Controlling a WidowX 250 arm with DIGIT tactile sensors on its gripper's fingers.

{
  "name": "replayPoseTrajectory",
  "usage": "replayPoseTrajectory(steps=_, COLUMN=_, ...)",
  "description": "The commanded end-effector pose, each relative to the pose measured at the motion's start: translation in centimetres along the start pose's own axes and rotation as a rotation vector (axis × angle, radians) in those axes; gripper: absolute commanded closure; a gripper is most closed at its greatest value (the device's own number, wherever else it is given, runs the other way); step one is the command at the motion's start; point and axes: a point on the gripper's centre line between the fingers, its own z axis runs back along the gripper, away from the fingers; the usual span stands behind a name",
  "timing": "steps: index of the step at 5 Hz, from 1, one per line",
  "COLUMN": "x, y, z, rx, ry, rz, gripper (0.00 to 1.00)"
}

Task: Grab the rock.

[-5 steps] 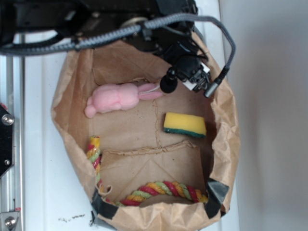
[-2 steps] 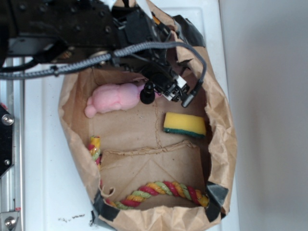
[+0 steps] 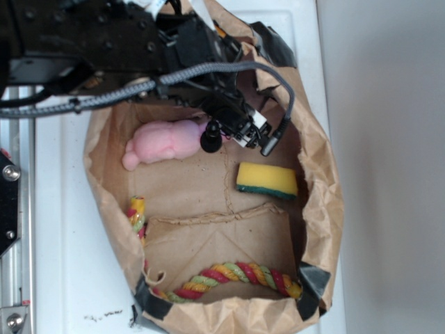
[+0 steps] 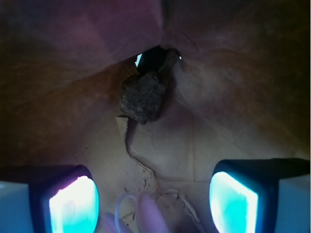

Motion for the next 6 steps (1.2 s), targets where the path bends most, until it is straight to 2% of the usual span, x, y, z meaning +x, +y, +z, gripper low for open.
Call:
replayPoseTrajectory(steps=1, x=4.9, y=-1.4, z=-1.0, rx=-0.02, ry=-0.145, rz=0.154, gripper=0.0)
replayPoseTrajectory(steps=3, x=6.2, y=-1.3, z=-3.1, rx=0.038, ry=-0.234, rz=0.159, gripper=0.0)
replayPoseTrajectory(steps=5, x=7.1, y=-0.2, z=-4.4, rx=0.093, ry=-0.237, rz=0.165, gripper=0.0)
replayPoseTrajectory(steps=6, x=6.7, y=0.2, z=-4.5, rx=0.108, ry=-0.216, rz=0.134, gripper=0.0)
